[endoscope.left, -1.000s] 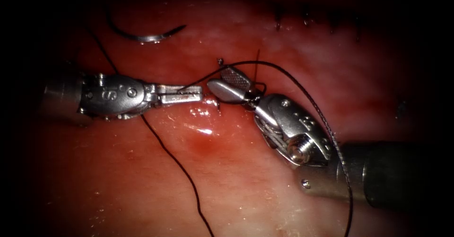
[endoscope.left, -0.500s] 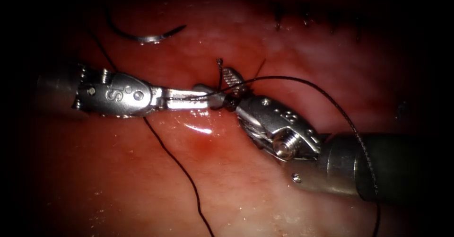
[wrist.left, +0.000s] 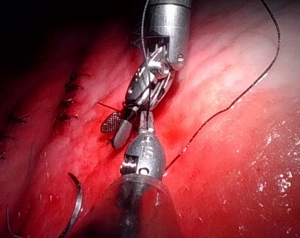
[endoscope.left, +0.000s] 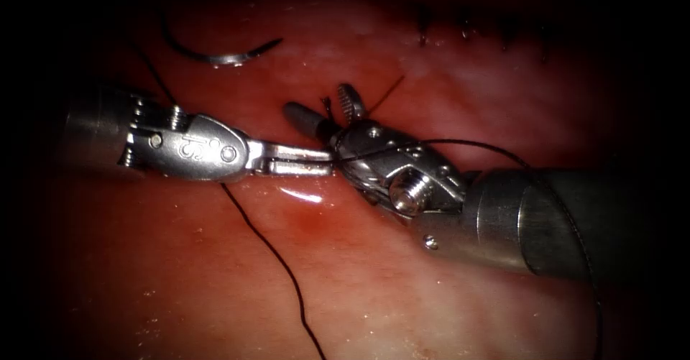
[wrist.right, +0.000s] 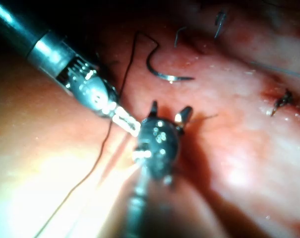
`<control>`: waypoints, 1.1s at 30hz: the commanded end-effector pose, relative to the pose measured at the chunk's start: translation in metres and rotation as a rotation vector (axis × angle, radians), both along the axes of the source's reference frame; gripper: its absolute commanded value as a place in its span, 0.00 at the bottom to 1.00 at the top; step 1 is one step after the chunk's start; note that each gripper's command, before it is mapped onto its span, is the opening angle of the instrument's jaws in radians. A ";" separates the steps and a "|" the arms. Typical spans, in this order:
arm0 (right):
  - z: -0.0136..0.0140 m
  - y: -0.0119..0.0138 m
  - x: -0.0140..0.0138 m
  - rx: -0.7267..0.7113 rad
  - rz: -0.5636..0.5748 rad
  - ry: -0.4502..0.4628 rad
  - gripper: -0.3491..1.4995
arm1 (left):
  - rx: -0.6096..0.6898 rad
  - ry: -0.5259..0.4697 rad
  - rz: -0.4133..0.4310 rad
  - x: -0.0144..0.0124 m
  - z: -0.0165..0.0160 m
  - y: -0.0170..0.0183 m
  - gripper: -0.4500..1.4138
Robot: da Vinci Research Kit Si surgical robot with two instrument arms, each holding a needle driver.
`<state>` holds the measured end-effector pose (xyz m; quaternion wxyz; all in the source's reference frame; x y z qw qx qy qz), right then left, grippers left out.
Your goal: Wound Closure
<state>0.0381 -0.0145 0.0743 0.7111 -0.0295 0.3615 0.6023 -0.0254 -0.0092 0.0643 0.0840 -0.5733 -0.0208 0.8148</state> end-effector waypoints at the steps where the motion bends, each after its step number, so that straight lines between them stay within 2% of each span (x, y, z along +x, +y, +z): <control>1: 0.0005 0.0002 0.0009 0.010 -0.004 -0.006 0.38 | 0.001 0.001 0.000 -0.0007 0.0005 -0.0001 0.00; 2: 0.0008 0.0004 0.0009 0.036 -0.017 -0.025 0.31 | 0.001 0.004 0.002 -0.0007 0.0005 -0.0001 0.00; 3: 0.0009 0.0004 0.0010 0.049 -0.027 -0.030 0.29 | 0.001 0.004 0.002 -0.0007 0.0005 -0.0002 0.00; 9: 0.0029 0.0005 0.0004 0.088 -0.056 -0.073 0.24 | 0.002 0.016 0.006 -0.0008 0.0005 -0.0005 0.00; 12: 0.0031 0.0006 0.0002 0.093 -0.056 -0.084 0.24 | 0.003 0.017 0.009 -0.0009 0.0005 -0.0007 0.00; 15: 0.0033 0.0006 0.0002 0.097 -0.057 -0.091 0.34 | 0.003 0.015 0.012 -0.0009 0.0005 -0.0007 0.00; 16: 0.0035 0.0004 0.0003 0.103 -0.069 -0.083 0.30 | 0.005 0.015 0.016 -0.0009 0.0005 -0.0007 0.00; 18: 0.0035 0.0001 0.0004 0.115 -0.080 -0.089 0.01 | 0.005 0.015 0.016 -0.0009 0.0005 -0.0007 0.00; 20: 0.0035 0.0000 0.0004 0.113 -0.086 -0.089 0.00 | 0.005 0.014 0.016 -0.0009 0.0005 -0.0007 0.00; 23: 0.0029 -0.0007 0.0007 0.159 -0.049 -0.033 0.00 | 0.007 0.016 0.019 -0.0008 0.0006 -0.0003 0.00; 28: 0.0020 -0.0008 0.0009 0.167 -0.025 -0.044 0.00 | 0.008 0.018 0.025 -0.0006 0.0009 0.0001 0.00; 33: -0.0007 -0.0002 0.0000 0.096 0.001 -0.008 0.00 | 0.037 0.031 0.025 0.0003 0.0015 0.0012 0.00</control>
